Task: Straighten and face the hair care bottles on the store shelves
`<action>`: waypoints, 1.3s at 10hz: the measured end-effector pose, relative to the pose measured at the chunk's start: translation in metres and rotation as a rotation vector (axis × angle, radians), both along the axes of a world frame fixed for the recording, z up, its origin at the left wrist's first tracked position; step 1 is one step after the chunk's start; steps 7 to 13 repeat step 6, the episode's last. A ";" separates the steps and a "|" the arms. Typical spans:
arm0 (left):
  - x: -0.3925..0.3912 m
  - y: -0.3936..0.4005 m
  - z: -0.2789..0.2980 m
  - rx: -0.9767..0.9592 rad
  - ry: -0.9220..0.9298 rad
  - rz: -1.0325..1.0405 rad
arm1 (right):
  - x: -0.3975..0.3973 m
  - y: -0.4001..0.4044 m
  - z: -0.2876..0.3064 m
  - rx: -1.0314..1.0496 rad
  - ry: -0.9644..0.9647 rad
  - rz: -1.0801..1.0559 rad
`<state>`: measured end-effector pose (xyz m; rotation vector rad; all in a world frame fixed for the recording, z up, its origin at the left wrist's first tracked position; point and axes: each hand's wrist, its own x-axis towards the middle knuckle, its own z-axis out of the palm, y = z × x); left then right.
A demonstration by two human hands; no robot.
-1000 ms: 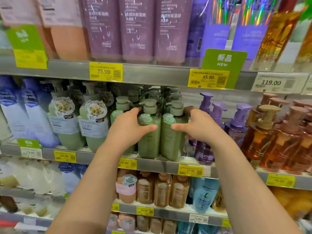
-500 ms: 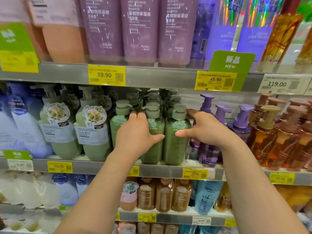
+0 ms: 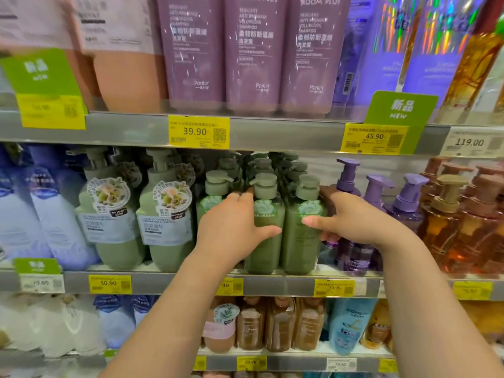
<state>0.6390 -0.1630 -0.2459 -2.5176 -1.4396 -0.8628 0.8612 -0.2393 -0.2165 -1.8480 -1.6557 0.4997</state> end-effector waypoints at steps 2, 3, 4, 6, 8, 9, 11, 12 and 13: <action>-0.040 -0.009 -0.002 0.087 -0.208 -0.083 | -0.034 -0.018 0.001 0.242 -0.318 -0.453; -0.061 -0.015 -0.005 0.069 -0.330 -0.137 | -0.061 -0.026 0.002 0.518 -0.272 -0.556; -0.078 -0.023 -0.008 0.040 -0.403 -0.204 | -0.097 -0.025 0.000 0.659 -0.171 -0.489; -0.117 -0.021 -0.026 -0.053 -0.486 -0.064 | -0.144 -0.006 -0.007 0.614 -0.097 -0.218; -0.117 -0.021 -0.026 -0.053 -0.486 -0.064 | -0.144 -0.006 -0.007 0.614 -0.097 -0.218; -0.117 -0.021 -0.026 -0.053 -0.486 -0.064 | -0.144 -0.006 -0.007 0.614 -0.097 -0.218; -0.117 -0.021 -0.026 -0.053 -0.486 -0.064 | -0.144 -0.006 -0.007 0.614 -0.097 -0.218; -0.117 -0.021 -0.026 -0.053 -0.486 -0.064 | -0.144 -0.006 -0.007 0.614 -0.097 -0.218; -0.117 -0.021 -0.026 -0.053 -0.486 -0.064 | -0.144 -0.006 -0.007 0.614 -0.097 -0.218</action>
